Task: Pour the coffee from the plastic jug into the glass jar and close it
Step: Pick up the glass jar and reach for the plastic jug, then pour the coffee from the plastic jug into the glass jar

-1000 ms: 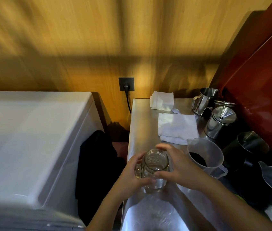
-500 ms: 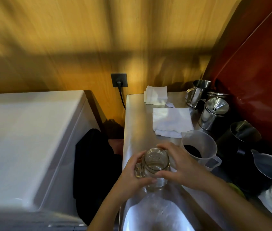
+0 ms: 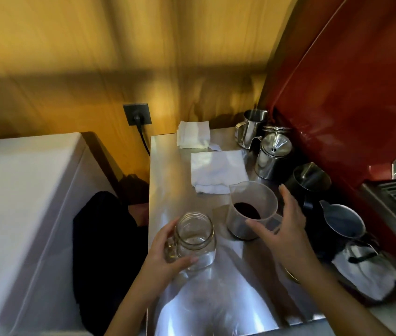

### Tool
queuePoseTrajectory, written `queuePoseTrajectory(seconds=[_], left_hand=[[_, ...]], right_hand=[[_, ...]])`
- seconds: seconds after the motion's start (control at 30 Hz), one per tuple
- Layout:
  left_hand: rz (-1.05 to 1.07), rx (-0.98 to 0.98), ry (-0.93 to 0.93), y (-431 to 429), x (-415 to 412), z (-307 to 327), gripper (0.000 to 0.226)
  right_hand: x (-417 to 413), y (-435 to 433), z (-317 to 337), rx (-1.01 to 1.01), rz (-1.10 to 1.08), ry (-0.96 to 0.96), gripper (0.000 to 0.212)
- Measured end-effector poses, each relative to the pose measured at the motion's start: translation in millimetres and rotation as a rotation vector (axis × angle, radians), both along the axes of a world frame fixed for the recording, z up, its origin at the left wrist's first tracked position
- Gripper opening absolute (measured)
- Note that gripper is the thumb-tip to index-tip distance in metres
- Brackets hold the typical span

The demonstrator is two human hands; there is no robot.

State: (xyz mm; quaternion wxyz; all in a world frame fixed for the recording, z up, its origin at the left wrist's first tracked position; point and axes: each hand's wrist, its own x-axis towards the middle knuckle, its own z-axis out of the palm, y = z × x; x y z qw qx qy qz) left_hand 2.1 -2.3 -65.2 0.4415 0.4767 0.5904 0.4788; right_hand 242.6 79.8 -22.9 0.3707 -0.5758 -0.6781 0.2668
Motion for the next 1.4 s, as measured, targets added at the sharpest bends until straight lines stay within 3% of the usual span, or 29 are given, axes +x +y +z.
queuePoseTrajectory(seconds=[0.07,0.13,0.4,0.5,0.67,0.93,1.23,1.33,1.4], left_hand=[[0.003,-0.009,-0.044,0,1,-1,0.088],[0.004,-0.002,-0.059,0,2,-1,0.081],[-0.003,0.003,-0.070,-1,1,-2,0.077],[-0.011,0.001,-0.068,-2,0,-3,0.077],[0.007,-0.011,-0.057,-3,0,-3,0.078],[0.011,-0.039,-0.041,-4,0,-6,0.089],[0.032,-0.037,0.002,-6,2,-8,0.086],[0.031,-0.037,-0.003,-5,2,-9,0.084],[0.039,-0.038,-0.003,-5,3,-11,0.084]], right_hand=[[7,0,-8,-0.127,-0.041,0.009,0.101],[11,0,-13,-0.183,-0.045,0.027,0.094],[18,7,-22,-0.348,-0.036,0.212,0.014],[20,10,-21,-0.343,-0.037,0.244,0.025],[15,12,-12,-0.290,0.012,0.318,0.018],[4,11,2,-0.230,0.037,0.588,0.011],[13,20,1,-0.257,0.016,0.529,0.008],[12,20,9,-0.229,-0.017,0.569,0.025],[13,22,14,-0.216,-0.053,0.608,0.026]])
